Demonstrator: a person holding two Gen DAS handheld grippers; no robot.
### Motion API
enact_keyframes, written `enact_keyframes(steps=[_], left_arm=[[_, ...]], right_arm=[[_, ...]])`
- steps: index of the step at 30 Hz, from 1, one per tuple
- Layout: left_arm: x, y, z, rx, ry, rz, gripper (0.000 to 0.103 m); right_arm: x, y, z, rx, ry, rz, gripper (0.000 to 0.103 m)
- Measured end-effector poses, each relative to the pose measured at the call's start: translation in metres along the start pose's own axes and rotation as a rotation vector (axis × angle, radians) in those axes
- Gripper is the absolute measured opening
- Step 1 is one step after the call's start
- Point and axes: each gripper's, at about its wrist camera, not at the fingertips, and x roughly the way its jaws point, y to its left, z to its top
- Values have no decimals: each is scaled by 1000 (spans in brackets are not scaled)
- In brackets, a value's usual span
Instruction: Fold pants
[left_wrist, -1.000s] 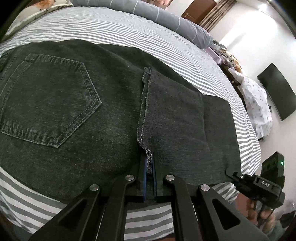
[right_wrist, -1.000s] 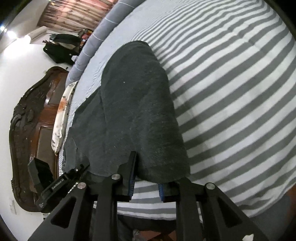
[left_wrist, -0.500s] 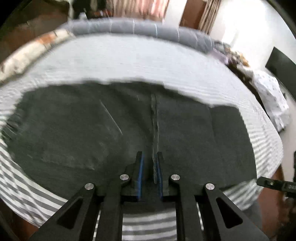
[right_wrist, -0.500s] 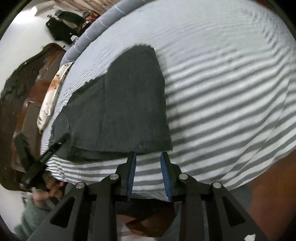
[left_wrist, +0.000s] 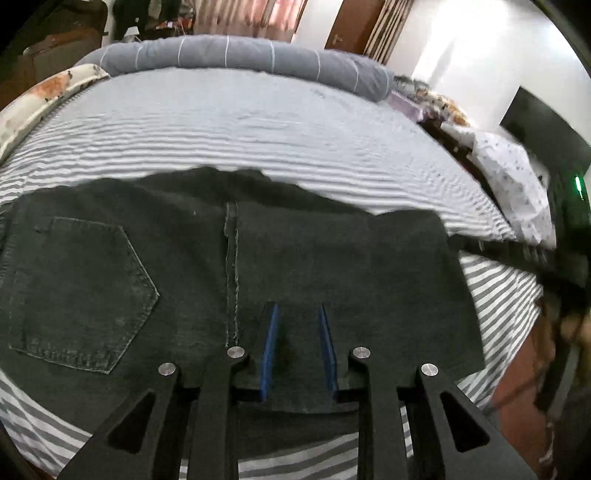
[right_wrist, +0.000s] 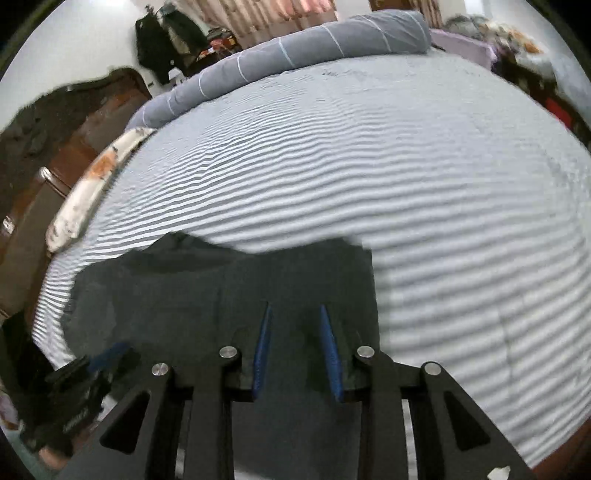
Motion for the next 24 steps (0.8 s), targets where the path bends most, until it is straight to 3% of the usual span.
enact_keyframes(steps=[5,8,12,24], left_arm=[[20,9,-3,-13,47,22,23],[24,9,-3,-7,50,25,23],[27,6,-2,14,50,38,23],[15,-6,-9,60,45,76,24]], right_arm=[[48,-3,15,-40,95,-79,23],[58,-11,11,-19,110,-64,23],[42,-6,5,-32,117,-62,23],[-18,10,-79,-107,174,-22,24]])
